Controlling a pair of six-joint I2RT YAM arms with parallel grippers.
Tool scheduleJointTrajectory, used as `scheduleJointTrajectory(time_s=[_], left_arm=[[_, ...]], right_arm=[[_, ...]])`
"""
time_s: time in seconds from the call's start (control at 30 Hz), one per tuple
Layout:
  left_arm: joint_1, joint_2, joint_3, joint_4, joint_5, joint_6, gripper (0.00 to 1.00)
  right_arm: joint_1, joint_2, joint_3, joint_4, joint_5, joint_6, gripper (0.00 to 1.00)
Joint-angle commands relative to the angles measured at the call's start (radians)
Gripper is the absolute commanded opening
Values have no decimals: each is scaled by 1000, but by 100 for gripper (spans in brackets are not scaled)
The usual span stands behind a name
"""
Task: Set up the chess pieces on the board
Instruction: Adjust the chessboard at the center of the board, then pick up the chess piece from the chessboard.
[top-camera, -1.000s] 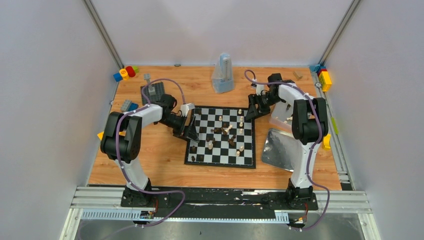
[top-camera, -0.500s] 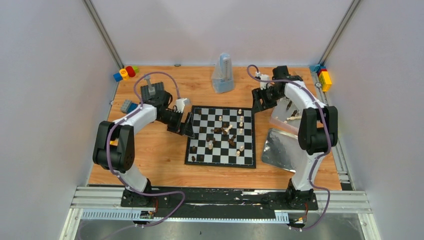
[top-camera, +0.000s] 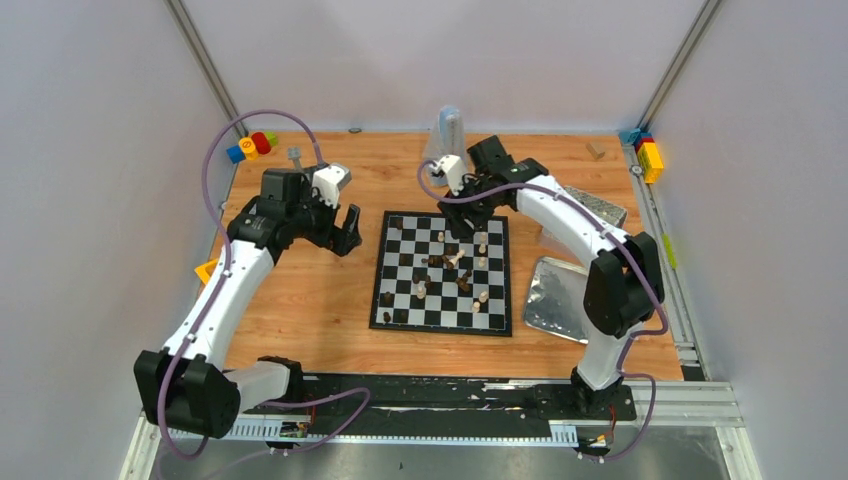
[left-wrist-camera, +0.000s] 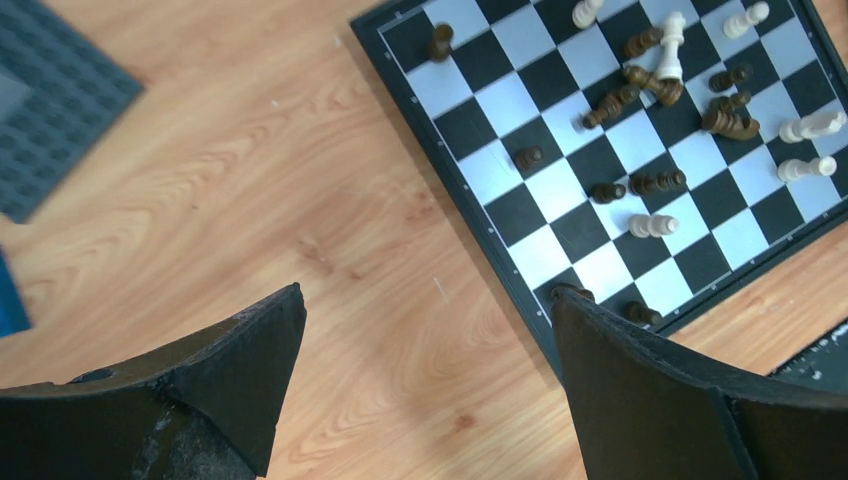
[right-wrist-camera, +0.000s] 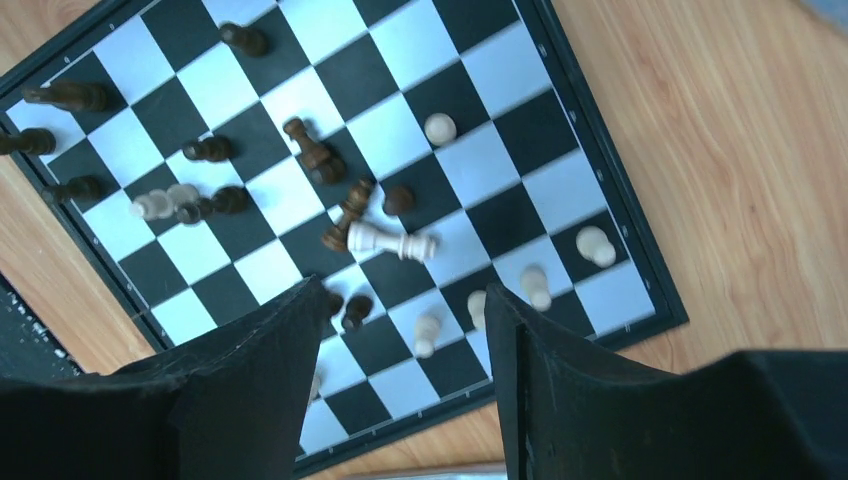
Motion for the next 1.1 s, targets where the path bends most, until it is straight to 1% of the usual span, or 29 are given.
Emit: scheduleJointTrajectory(time_s=[0.0, 0.2, 0.37, 0.53, 0.87, 0.97, 1.07], left_arm=[[-2, -41, 68, 3, -69, 56, 100], [-2, -8, 93, 7, -91, 52, 100], [-2, -36, 74, 26, -87, 57, 100], [-2, -64, 42, 43, -89, 61, 100], [-2, -80, 31, 52, -98, 65, 100], [-1, -85, 27, 53, -102, 67, 100], [-2, -92, 23, 55, -103, 69, 100]], right_arm=[[65, 95, 93, 40, 84, -53, 60], [102, 250, 192, 63, 111, -74, 57], [102, 331, 231, 68, 121, -88, 52], [102, 357, 230, 72, 90, -85, 47], [102, 364, 235, 77, 42, -72, 37], [103, 378, 239, 76, 45, -70, 32], [103, 379, 240, 76, 38, -66, 25]])
